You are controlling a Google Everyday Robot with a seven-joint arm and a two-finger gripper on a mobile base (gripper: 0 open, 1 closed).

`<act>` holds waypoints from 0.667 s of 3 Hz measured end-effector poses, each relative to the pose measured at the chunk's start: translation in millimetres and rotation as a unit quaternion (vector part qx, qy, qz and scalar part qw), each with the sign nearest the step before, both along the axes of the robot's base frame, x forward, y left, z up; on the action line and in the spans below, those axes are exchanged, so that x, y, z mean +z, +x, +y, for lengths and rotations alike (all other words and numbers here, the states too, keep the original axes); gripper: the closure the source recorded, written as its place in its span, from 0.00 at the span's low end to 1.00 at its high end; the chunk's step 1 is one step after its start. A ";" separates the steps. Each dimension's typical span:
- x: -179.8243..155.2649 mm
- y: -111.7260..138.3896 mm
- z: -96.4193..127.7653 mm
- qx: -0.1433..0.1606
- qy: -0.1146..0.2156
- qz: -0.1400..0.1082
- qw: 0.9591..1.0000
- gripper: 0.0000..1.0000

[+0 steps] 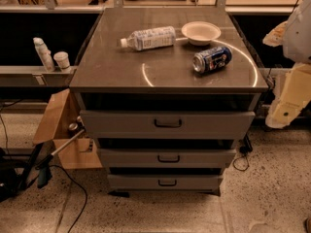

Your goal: Open top drawer

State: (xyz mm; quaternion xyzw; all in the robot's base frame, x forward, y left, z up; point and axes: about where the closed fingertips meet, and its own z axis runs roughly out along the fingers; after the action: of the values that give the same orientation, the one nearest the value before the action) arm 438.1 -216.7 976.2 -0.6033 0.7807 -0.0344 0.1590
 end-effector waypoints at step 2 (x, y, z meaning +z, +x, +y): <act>-1.7 -0.3 0.7 0.016 0.013 -0.012 1.000 0.00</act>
Offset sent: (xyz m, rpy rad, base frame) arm -0.0014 0.0009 -0.0092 0.0739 -0.0481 0.0917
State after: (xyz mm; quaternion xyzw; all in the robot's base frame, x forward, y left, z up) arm 437.8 -215.9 974.5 -0.6132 0.7693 -0.0289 0.1770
